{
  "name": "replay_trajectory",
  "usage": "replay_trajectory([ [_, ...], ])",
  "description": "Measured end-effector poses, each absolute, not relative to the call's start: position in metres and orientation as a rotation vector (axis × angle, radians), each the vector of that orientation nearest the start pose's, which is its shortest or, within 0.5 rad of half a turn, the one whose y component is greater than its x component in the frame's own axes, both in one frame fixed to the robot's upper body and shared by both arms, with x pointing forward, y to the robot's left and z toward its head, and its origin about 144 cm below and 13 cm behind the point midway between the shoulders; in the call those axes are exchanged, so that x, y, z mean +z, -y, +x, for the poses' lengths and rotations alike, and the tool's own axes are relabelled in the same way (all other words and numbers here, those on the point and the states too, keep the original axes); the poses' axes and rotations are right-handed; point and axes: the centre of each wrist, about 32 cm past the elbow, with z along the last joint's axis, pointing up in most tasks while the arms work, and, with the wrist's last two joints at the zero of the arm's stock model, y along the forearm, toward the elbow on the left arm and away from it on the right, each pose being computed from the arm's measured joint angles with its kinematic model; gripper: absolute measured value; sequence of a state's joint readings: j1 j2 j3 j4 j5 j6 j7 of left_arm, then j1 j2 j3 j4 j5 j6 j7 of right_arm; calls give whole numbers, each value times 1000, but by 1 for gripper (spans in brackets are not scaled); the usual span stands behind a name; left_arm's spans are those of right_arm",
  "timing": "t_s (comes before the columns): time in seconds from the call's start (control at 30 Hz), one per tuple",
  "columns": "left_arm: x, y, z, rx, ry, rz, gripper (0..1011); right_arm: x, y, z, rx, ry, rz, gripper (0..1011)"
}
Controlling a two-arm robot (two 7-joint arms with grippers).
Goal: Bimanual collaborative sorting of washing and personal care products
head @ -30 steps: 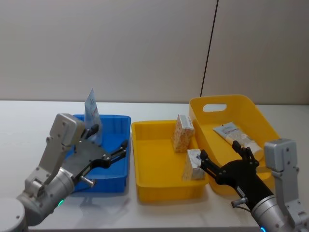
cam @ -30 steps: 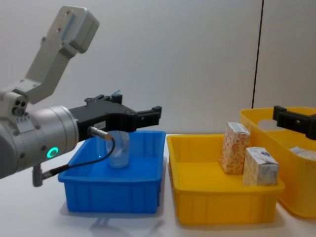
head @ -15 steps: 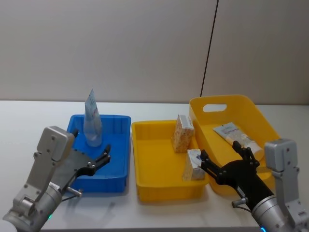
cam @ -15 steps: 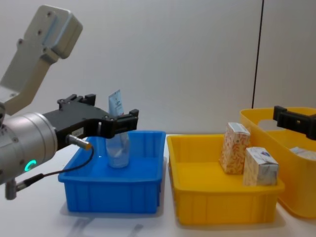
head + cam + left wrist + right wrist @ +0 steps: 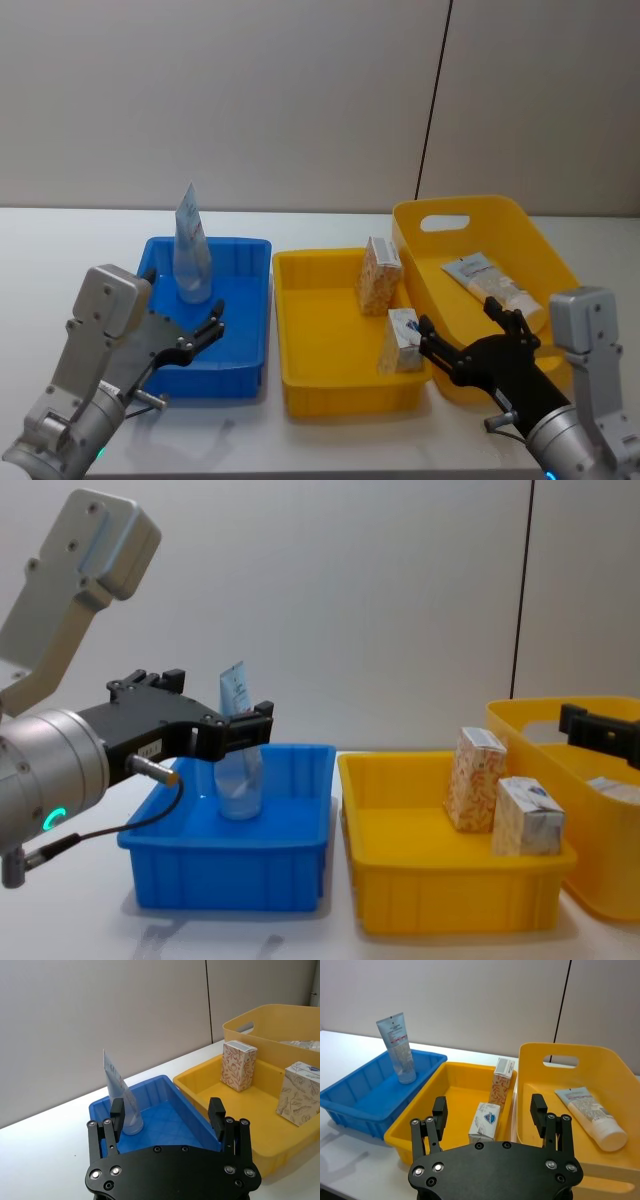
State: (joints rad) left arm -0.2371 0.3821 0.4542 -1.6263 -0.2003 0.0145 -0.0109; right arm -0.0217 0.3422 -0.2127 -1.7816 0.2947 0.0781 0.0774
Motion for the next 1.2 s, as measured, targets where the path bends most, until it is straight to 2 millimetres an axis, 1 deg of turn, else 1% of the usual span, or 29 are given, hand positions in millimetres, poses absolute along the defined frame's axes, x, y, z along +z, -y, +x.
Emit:
replay_trajectory([
  [0.63, 1204, -198, 492, 1124, 267, 61, 1001, 1199, 249, 431, -1198, -48, -122, 1004],
  [0.83, 1204, -198, 492, 1124, 268, 61, 1001, 1197, 247, 429, -1185, -94, -179, 1004],
  [1.2, 1204, -198, 492, 1124, 267, 61, 1001, 1191, 239, 431, -1189, -132, -232, 1004],
])
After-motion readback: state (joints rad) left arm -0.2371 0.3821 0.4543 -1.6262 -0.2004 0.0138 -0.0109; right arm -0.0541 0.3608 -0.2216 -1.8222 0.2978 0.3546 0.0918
